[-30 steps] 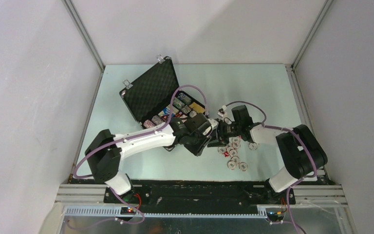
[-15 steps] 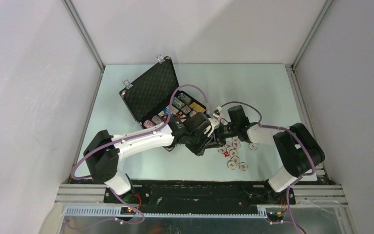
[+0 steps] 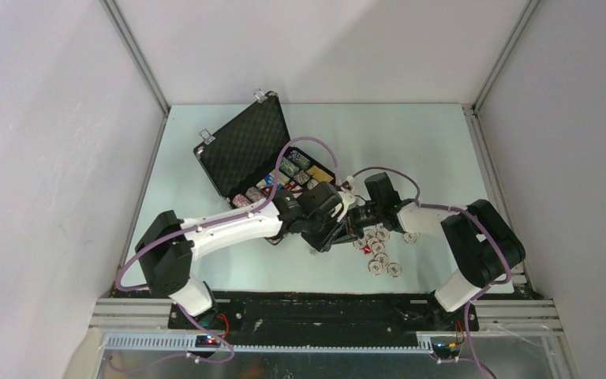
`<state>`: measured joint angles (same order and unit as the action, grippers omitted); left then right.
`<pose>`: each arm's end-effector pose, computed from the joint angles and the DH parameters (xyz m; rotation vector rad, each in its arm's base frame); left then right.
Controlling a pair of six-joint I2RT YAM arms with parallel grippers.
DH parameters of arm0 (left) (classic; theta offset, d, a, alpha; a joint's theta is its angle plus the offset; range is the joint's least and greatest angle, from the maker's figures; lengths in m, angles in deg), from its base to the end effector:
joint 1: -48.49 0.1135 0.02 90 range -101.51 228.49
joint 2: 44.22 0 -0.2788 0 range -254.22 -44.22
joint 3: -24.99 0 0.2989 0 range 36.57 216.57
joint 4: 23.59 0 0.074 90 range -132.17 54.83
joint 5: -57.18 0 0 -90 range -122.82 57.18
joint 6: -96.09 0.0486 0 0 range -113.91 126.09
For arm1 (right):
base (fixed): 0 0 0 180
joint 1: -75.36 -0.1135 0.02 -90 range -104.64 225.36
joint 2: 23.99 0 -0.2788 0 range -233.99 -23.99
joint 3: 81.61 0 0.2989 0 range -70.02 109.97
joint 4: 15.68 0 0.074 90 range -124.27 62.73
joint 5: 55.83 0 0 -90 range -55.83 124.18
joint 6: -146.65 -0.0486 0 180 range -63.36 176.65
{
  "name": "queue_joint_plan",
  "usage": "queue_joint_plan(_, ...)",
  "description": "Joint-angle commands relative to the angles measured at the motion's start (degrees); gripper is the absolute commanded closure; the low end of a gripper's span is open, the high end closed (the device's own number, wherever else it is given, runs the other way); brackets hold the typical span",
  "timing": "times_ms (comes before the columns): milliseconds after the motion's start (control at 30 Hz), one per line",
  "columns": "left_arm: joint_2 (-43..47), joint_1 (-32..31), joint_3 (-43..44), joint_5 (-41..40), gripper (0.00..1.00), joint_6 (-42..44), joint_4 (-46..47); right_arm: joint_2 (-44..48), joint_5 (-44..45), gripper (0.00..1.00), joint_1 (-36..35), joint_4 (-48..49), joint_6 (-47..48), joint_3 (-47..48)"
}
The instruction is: Pack up texas hold em set
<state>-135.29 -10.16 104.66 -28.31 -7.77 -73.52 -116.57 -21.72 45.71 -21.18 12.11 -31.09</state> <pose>0.1929 -0.3239 0.2257 1.0695 2.5230 -0.5011 0.2606 0.1947 0.1171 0.1921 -2.6203 -1.6915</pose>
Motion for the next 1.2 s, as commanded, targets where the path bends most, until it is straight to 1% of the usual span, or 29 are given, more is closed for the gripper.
queue_joint_plan(0, 2.5, -0.2, 1.6, 0.1, 0.76, 1.2, 2.1, 0.5, -1.3, 0.88, -0.6, 0.9, -0.5, 1.6)
queue_joint_plan(67, 2.6, -0.2, 1.5, -0.1, 0.76, 1.3, 2.4, 0.8, -1.5, 0.93, -0.8, 1.1, -1.3, 1.6)
queue_joint_plan(133, 2.8, -0.2, 1.3, -0.5, 0.76, 1.3, 2.7, 0.9, -1.6, 0.95, -0.7, 0.7, -1.5, 1.6)
queue_joint_plan(233, 3.2, -0.2, 0.7, -1.4, 0.73, 0.7, 2.9, 2.2, 1.3, 0.95, -0.1, -2.2, 0.2, 1.6)
queue_joint_plan(267, 3.3, -0.2, 0.4, -2.2, 0.72, 0.3, 2.7, 2.7, 4.1, 0.92, 0.6, -4.8, 1.8, 1.6)
queue_joint_plan(300, 3.7, -0.2, 0.2, -2.7, 0.66, -0.4, 2.0, 3.8, 5.2, 0.9, 0.9, -6.7, 2.7, 1.6)
queue_joint_plan(333, 3.9, -0.1, 0.0, -3.8, 0.63, -0.9, 1.6, 4.3, 7.3, 0.86, 1.5, -9.6, 4.0, 1.6)
queue_joint_plan(367, 4.5, -0.1, -0.8, -5.2, 0.53, -2.0, 0.7, 5.2, 8.5, 0.83, 1.7, -10.9, 4.7, 1.6)
queue_joint_plan(400, 4.8, -0.2, -1.4, -7.3, 0.49, -2.6, 0.3, 5.7, 11.1, 0.8, 2.0, -13.4, 5.9, 1.6)
queue_joint_plan(467, 5.9, -0.3, -3.5, -9.7, 0.31, -4.4, -0.5, 8.0, 15.1, 0.76, 2.3, -16.2, 7.1, 1.3)
queue_joint_plan(500, 6.1, -0.7, -5.2, -10.6, 0.27, -5.8, -0.8, 8.8, 16.2, 0.75, 2.4, -16.7, 7.2, 0.6)
queue_joint_plan(533, 6.5, -0.9, -6.1, -11.9, 0.19, -6.4, -0.7, 10.4, 18.0, 0.74, 2.9, -17.0, 7.0, 0.0)
queue_joint_plan(600, 6.7, -1.8, -8.6, -12.8, 0.1, -7.8, 0.4, 12.7, 19.7, 0.71, 3.9, -17.0, 6.5, -1.7)
queue_joint_plan(667, 6.3, -3.6, -10.0, -13.3, 0.06, -8.2, 1.8, 14.6, 21.3, 0.64, 4.3, -18.0, 6.7, -2.6)
queue_joint_plan(700, 5.9, -4.1, -10.2, -14.5, 0.04, -8.3, 1.9, 15.2, 22.1, 0.58, 4.1, -18.5, 6.8, -2.8)
queue_joint_plan(733, 4.8, -5.0, -10.2, -15.2, 0.01, -8.5, 1.9, 16.6, 23.8, 0.55, 3.5, -19.6, 7.2, -2.8)
queue_joint_plan(767, 4.4, -5.2, -10.1, -16.0, 0.01, -9.2, 1.7, 17.2, 24.9, 0.51, 3.2, -20.3, 7.4, -2.8)
queue_joint_plan(867, 2.1, -5.5, -10.2, -15.7, 0.0, -12.2, 2.9, 20.9, 30.8, 0.49, 1.4, -24.2, 8.0, -2.9)
queue_joint_plan(933, 1.1, -5.7, -10.2, -15.1, 0.0, -14.1, 4.7, 23.3, 32.5, 0.49, 1.3, -25.3, 8.0, -3.5)
queue_joint_plan(1000, -0.2, -5.7, -9.9, -14.8, 0.0, -15.7, 5.9, 25.1, 33.5, 0.49, 1.5, -26.0, 7.8, -4.0)
queue_joint_plan(1100, -3.6, -5.7, -7.6, -14.8, 0.02, -16.2, 4.3, 26.9, 33.8, 0.49, 2.2, -27.0, 7.9, -4.0)
queue_joint_plan(1167, -5.5, -5.7, -6.6, -14.3, 0.06, -16.0, 3.5, 27.6, 33.7, 0.5, 2.5, -27.4, 8.0, -4.0)
